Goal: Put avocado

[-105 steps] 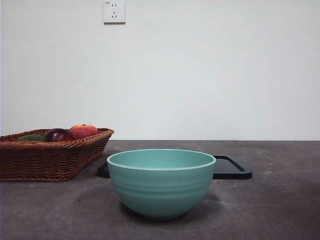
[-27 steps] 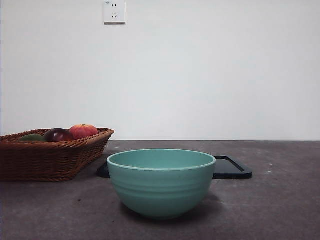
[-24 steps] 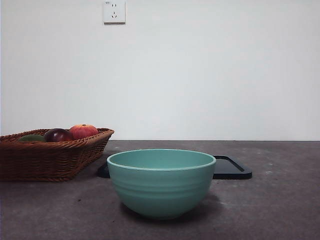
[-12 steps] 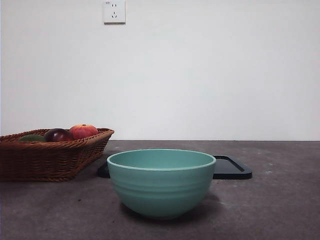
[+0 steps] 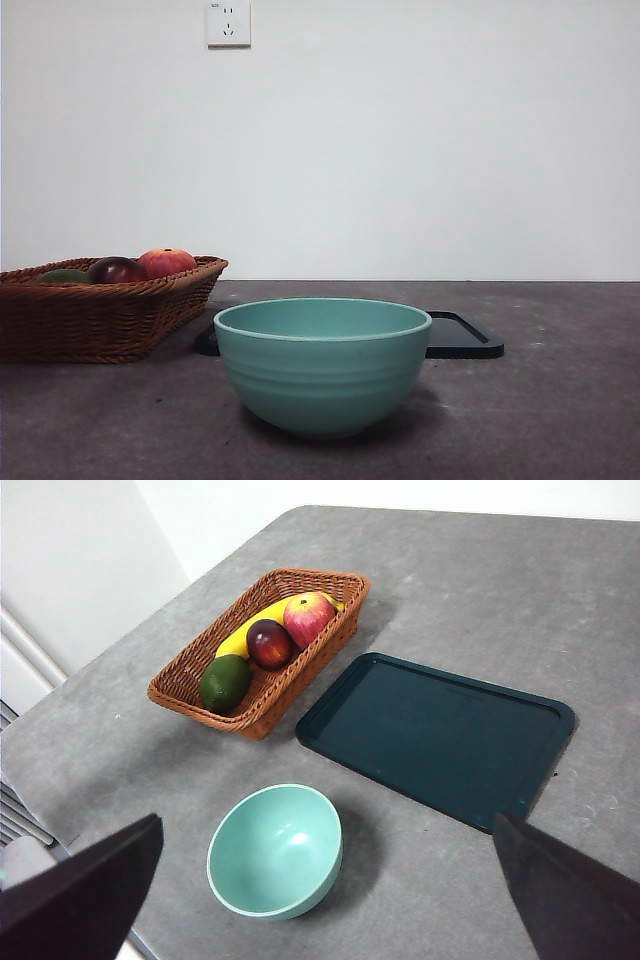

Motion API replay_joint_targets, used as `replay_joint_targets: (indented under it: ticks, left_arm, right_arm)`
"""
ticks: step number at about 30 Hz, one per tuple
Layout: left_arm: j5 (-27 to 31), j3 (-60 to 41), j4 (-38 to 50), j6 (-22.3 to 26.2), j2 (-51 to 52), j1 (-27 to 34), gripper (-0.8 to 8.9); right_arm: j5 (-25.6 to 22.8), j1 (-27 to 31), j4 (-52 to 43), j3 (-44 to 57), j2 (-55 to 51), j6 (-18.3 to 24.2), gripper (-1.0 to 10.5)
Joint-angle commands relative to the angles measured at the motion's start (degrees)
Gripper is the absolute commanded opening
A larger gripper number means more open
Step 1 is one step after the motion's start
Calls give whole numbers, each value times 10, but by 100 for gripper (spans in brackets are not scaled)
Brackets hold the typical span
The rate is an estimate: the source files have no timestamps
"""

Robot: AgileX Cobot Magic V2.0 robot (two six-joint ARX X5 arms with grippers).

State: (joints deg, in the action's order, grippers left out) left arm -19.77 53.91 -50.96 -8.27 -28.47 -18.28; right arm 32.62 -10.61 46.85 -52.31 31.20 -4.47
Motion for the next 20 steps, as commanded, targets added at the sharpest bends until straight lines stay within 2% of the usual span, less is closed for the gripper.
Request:
replay_joint_targets:
  ticks: [1, 10, 20]
  left_arm:
    - [3, 13, -9, -4, -20, -2, 587]
    - [103, 66, -71, -9, -155, -1, 547]
    - [166, 136, -76, -8, -371, 0, 548]
  right_arm:
    - [4, -3, -5, -9, 1, 4, 616]
    - [4, -3, -5, -9, 1, 4, 616]
    - [4, -3, -5, -9, 1, 4, 616]
